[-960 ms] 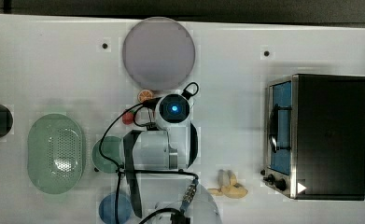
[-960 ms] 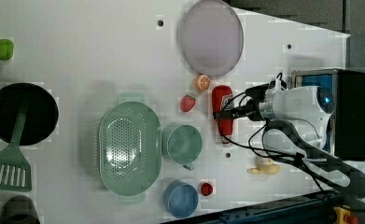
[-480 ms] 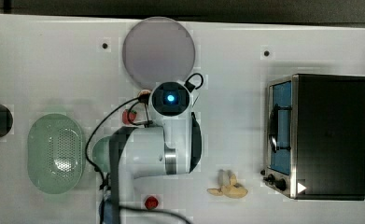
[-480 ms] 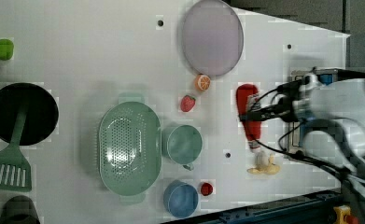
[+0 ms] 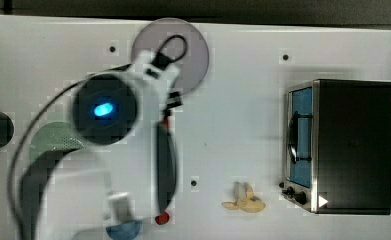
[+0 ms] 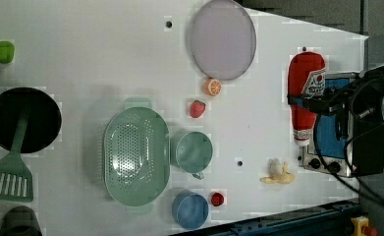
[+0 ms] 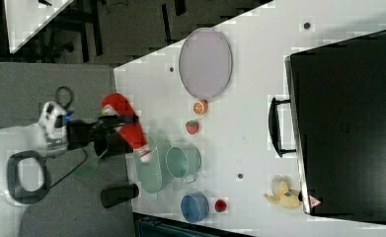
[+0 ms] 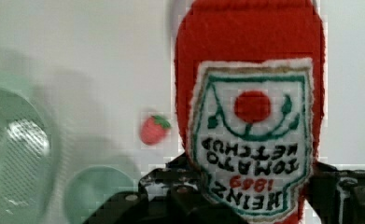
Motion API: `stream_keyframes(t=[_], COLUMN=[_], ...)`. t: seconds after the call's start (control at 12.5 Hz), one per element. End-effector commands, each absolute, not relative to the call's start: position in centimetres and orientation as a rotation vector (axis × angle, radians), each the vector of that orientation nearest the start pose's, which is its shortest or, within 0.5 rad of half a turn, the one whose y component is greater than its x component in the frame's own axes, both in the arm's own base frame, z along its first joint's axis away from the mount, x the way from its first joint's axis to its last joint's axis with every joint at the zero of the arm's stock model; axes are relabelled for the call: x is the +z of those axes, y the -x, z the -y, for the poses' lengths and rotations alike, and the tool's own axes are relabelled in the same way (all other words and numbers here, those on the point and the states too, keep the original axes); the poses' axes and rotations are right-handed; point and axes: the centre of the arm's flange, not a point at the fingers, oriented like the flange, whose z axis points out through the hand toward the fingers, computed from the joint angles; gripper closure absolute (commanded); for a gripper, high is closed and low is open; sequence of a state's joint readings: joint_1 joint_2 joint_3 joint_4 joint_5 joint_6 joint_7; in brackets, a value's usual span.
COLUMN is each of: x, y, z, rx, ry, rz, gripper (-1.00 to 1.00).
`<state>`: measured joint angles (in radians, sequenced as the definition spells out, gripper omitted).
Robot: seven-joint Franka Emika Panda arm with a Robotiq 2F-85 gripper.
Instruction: Pick Ketchup from the table and place it in strainer.
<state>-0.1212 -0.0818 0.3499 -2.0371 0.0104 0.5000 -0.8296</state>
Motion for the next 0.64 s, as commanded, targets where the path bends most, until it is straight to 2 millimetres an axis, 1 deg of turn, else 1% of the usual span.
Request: stream_keyframes(t=[0.08, 0.16, 0.4, 0.56, 0.64], x=[42.9, 42.2, 39.6, 37.1, 35.7], y=[-49.3, -48.5, -46.6, -45.6, -45.2], z=[-22.1, -24.5, -31.3, -34.8, -36.0], rx=[0.045, 0.056, 0.055, 0.068, 0.094], ry=[3.139, 3.137, 3.081, 3.020, 3.001], rz=[0.171, 0.092, -0.036, -0.133, -0.159], gripper=[-0.21, -0.21, -0.21, -0.21, -0.21])
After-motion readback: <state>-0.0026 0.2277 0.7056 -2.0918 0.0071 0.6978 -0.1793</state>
